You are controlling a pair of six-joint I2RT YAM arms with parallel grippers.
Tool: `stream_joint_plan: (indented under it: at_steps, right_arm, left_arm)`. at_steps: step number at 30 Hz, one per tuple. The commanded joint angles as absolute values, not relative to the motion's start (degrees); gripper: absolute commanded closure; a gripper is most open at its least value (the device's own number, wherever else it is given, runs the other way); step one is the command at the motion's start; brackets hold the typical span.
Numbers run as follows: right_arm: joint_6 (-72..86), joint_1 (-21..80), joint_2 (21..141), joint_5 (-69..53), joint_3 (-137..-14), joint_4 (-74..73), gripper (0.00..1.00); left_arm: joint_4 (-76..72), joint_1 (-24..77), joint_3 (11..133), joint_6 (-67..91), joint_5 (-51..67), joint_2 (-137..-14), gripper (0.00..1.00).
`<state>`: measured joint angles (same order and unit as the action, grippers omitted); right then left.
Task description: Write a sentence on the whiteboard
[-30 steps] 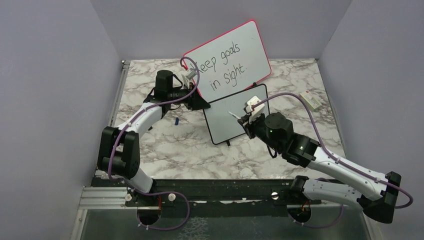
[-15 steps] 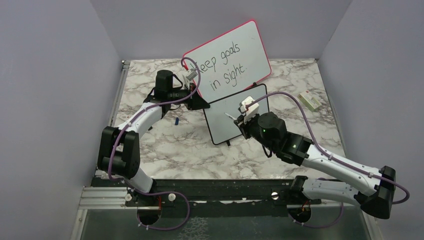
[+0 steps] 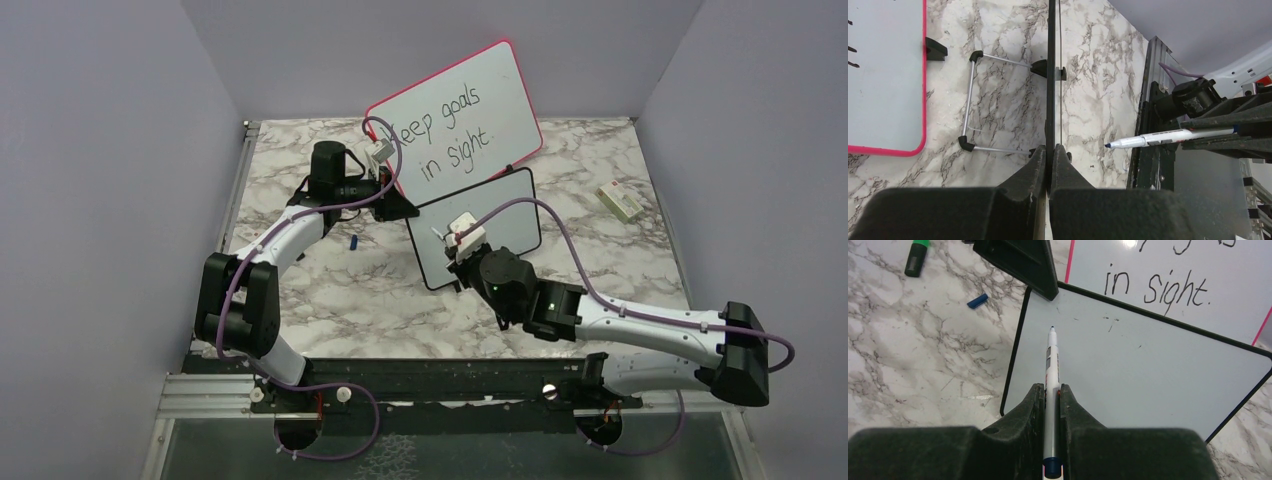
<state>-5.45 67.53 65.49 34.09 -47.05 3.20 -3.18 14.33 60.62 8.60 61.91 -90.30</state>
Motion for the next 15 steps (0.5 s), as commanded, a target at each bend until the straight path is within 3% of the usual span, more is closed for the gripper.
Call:
stream_joint_plan:
  at_steps: [1, 15]
  right_arm:
    - [-6.8, 68.2, 67.2, 39.9, -47.1, 10.1, 1.0]
    - [-6.1, 68.2, 72.8, 40.7, -49.9, 12.5, 1.0]
  left_arm:
    - [-0.9, 14.6, 60.2, 6.5, 61.5, -90.3, 1.0]
    - [-0.9, 14.6, 59.9, 6.6, 61.4, -89.5, 1.0]
